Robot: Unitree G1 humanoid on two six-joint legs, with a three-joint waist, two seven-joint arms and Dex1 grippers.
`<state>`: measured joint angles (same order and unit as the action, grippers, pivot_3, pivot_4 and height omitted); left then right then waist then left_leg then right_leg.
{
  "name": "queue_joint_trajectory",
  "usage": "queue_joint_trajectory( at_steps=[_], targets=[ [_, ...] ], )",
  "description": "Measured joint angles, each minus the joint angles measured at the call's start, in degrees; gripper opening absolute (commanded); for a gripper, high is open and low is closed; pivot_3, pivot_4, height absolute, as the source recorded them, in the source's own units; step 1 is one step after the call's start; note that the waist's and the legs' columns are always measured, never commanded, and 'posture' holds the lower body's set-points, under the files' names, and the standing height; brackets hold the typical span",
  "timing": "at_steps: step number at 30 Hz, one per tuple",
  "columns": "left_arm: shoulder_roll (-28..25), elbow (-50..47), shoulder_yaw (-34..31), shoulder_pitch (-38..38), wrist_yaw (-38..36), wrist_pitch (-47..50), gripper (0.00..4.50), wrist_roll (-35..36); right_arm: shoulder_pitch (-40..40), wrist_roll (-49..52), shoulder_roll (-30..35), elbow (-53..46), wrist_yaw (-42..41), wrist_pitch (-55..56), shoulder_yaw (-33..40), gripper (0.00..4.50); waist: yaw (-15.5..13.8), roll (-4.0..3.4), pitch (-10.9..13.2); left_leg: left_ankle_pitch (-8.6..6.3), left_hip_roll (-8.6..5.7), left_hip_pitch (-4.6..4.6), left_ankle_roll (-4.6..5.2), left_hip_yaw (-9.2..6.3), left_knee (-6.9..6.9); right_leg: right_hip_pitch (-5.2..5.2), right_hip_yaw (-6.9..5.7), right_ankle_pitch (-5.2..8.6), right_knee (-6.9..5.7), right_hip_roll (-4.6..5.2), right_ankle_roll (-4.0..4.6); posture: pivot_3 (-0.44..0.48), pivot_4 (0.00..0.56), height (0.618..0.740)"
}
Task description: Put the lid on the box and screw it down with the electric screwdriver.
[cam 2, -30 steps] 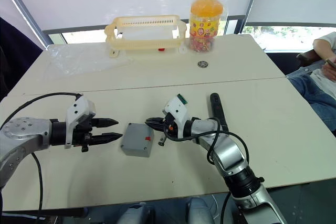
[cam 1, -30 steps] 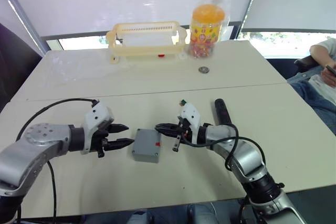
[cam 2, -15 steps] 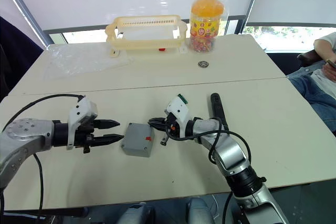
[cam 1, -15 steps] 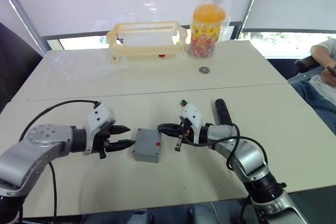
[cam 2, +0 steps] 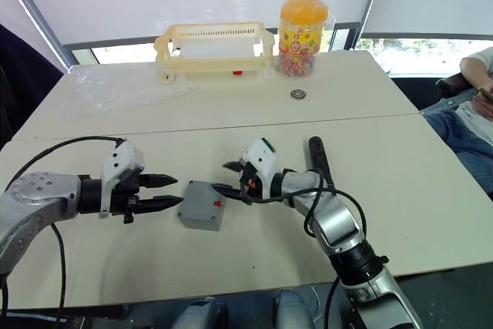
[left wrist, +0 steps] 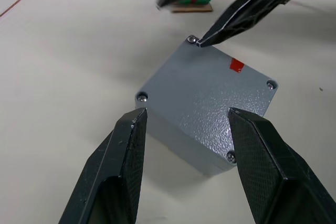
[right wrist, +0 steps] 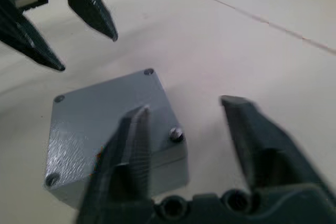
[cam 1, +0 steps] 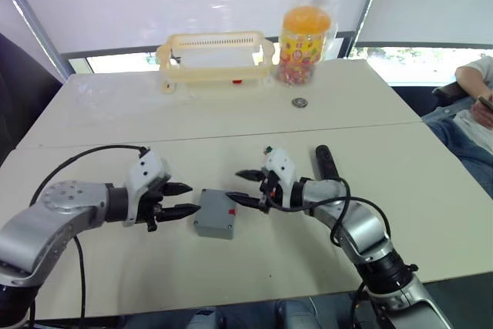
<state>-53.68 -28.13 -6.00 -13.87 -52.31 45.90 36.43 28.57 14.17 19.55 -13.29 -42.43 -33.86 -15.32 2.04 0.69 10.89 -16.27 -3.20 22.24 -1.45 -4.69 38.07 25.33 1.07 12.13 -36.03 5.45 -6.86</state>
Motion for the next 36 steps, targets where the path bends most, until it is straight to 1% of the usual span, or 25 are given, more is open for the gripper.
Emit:
queue_joint_trajectory(
  at_steps=[3,6,8,9,11,12,13,14,15,17,18,21,25,29,32,34,36],
  targets=[
    [0.2,0.1,0.0,-2.2,-0.3,0.2,2.47,1.2,2.4,5.4,0.7,-3.0,0.6,-5.8,6.1,3.52,-0.2,0.00,0.0,0.00,0.00,0.00,0.00,0.00,0.01,0.00,0.01,0.00,0.00,0.01,0.00,0.000,0.150,0.740],
    [0.2,0.1,0.8,-3.4,-1.7,-0.1,2.47,1.4,5.1,12.3,4.0,-6.7,1.8,-15.1,14.2,3.52,-0.5,0.00,0.0,0.00,0.00,0.00,0.01,0.00,0.01,-0.01,0.00,0.00,0.02,0.02,0.00,0.000,0.150,0.740],
    [0.2,-0.2,2.2,-5.0,-3.3,-0.3,2.47,1.7,6.1,16.7,9.6,-8.5,2.1,-23.6,19.4,3.52,-1.2,0.00,0.0,0.00,0.00,0.01,0.01,0.00,0.02,-0.05,-0.02,0.00,0.04,0.02,0.00,0.000,0.150,0.740],
    [0.0,-0.6,2.7,-5.5,-4.4,-0.3,2.47,1.8,6.4,18.3,13.3,-9.1,2.3,-28.0,21.8,3.78,-1.4,0.00,0.0,-0.01,-0.01,0.01,0.03,0.00,0.03,-0.08,-0.04,0.00,0.06,0.03,0.01,0.000,0.150,0.740],
    [0.0,-1.7,3.9,-6.7,-6.1,-0.5,2.47,1.9,6.3,20.4,19.1,-9.6,2.0,-34.3,23.8,4.30,-1.4,0.00,0.0,-0.02,-0.01,0.03,0.05,0.03,0.05,-0.10,-0.05,0.01,0.09,0.04,0.01,0.000,0.150,0.740],
    [0.0,-2.6,5.1,-7.9,-7.2,-1.1,2.47,1.9,6.0,21.9,23.2,-10.1,1.3,-38.5,24.8,4.46,-1.4,-0.01,0.0,-0.03,-0.01,0.03,0.07,0.05,0.07,-0.11,-0.05,0.01,0.10,0.04,0.01,0.000,0.150,0.740],
    [0.0,-3.0,5.4,-8.1,-7.7,-1.4,2.47,1.9,5.8,22.5,25.0,-10.2,0.9,-40.2,24.9,4.46,-1.4,-0.01,0.0,-0.03,-0.01,0.03,0.08,0.07,0.06,-0.11,-0.04,0.01,0.11,0.05,0.02,0.000,0.150,0.740],
    [0.1,-3.6,6.8,-9.5,-8.8,-2.1,2.47,1.8,5.3,23.9,29.7,-10.2,0.3,-45.3,25.1,4.46,-1.4,-0.02,0.0,-0.04,-0.01,0.04,0.10,0.09,0.08,-0.13,-0.05,0.01,0.12,0.05,0.02,0.000,0.150,0.740],
    [0.2,-4.0,7.6,-10.1,-9.6,-2.7,2.47,1.7,5.2,24.7,32.6,-10.0,0.2,-49.4,25.2,4.46,-1.4,-0.01,0.0,-0.05,0.00,0.04,0.11,0.11,0.09,-0.15,-0.06,0.01,0.14,0.04,0.02,0.000,0.150,0.740],
    [1.2,-4.0,9.5,-11.8,-11.0,-3.8,2.47,1.6,5.7,27.5,36.5,-6.4,1.1,-55.6,25.2,4.46,-1.2,0.01,0.0,-0.06,0.00,0.02,0.14,0.22,0.11,-0.19,-0.04,0.01,0.23,0.02,0.02,0.000,0.150,0.740],
    [1.9,-4.1,10.1,-12.2,-11.6,-4.3,2.47,1.6,6.2,30.0,38.1,-3.1,1.9,-57.3,24.8,4.46,-1.0,0.00,0.0,-0.07,0.01,0.00,0.16,0.28,0.11,-0.21,-0.01,0.00,0.28,0.01,0.03,0.000,0.150,0.740],
    [2.6,-3.6,12.5,-12.9,-13.2,-6.5,2.47,0.3,9.6,36.2,43.4,5.1,4.1,-58.2,19.0,4.46,-0.9,-0.04,0.0,-0.09,0.02,-0.02,0.22,0.50,0.11,-0.21,0.01,0.00,0.31,0.00,0.03,0.000,0.150,0.740],
    [3.9,-2.2,14.0,-13.7,-13.5,-7.9,2.47,-1.1,15.1,40.5,48.4,10.1,4.7,-58.3,10.2,4.46,-1.1,-0.04,0.0,-0.12,0.03,0.05,0.26,0.48,0.11,-0.24,-0.02,-0.01,0.50,-0.02,0.01,0.000,0.150,0.740],
    [4.6,-2.2,14.7,-13.4,-13.2,-9.0,2.47,-2.5,20.3,41.4,48.7,17.3,4.8,-58.3,0.0,4.46,-1.2,-0.02,0.0,-0.17,0.03,0.08,0.36,0.54,0.16,-0.30,0.01,-0.02,0.69,0.01,-0.01,0.000,0.150,0.740],
    [4.6,-3.2,14.7,-11.8,-12.4,-9.0,2.47,-2.8,24.0,41.6,48.3,21.8,4.8,-58.3,-5.9,4.46,-1.2,-0.03,0.0,-0.19,0.05,0.13,0.38,0.53,0.16,-0.26,0.00,-0.03,0.72,0.02,-0.02,0.000,0.150,0.740],
    [4.6,-4.3,14.7,-10.9,-11.9,-8.9,2.47,-2.8,26.0,41.8,47.8,24.3,4.8,-58.3,-7.9,4.46,-1.2,-0.03,0.0,-0.20,0.05,0.13,0.40,0.49,0.16,-0.24,0.01,-0.03,0.73,0.01,-0.02,0.000,0.150,0.740],
    [4.6,-5.6,14.4,-10.0,-10.7,-8.6,2.47,-2.8,29.3,41.8,45.7,28.5,5.3,-58.3,-11.0,4.46,-1.1,-0.03,0.0,-0.20,0.04,0.12,0.40,0.49,0.16,-0.24,0.01,-0.03,0.73,0.01,-0.02,0.000,0.150,0.740]
  ],
)
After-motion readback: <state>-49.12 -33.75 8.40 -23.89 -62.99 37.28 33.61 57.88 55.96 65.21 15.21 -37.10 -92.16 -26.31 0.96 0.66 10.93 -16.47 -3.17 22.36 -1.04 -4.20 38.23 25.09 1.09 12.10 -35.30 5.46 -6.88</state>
